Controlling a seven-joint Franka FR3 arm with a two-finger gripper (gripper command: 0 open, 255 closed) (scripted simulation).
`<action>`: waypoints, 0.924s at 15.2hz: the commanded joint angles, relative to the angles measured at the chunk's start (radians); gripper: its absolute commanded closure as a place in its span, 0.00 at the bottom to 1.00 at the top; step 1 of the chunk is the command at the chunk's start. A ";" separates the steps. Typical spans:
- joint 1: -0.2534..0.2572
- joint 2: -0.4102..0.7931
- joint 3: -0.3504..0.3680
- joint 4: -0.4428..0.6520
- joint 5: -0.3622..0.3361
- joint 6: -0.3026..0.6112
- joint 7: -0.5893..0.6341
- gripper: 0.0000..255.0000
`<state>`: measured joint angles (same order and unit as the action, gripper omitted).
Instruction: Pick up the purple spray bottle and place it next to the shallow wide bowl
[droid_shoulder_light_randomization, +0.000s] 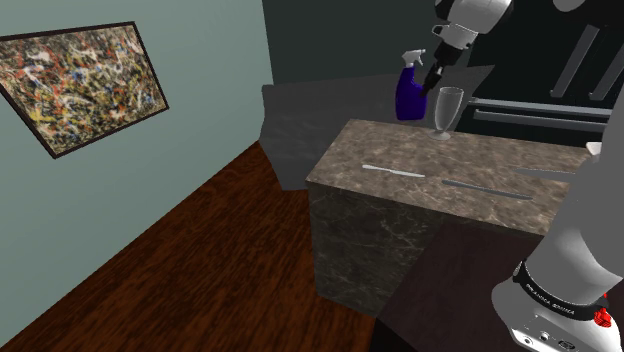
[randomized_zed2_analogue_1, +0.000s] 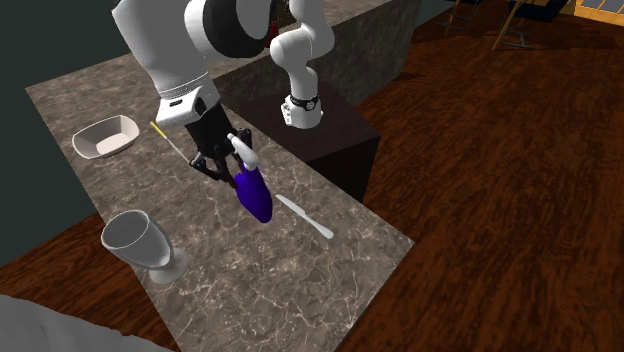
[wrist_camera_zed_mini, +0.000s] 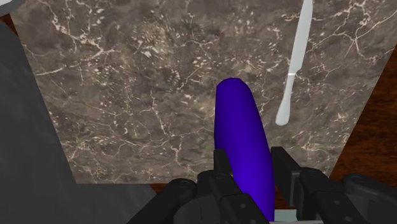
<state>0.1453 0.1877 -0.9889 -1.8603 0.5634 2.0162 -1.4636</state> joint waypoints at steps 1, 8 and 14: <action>0.007 -0.015 -0.005 0.015 -0.019 -0.018 0.019 1.00; 0.013 -0.040 -0.015 0.085 -0.058 -0.091 0.066 1.00; 0.010 -0.049 -0.020 0.157 -0.077 -0.161 0.098 1.00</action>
<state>0.1533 0.1442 -1.0083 -1.7122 0.4930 1.8649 -1.3736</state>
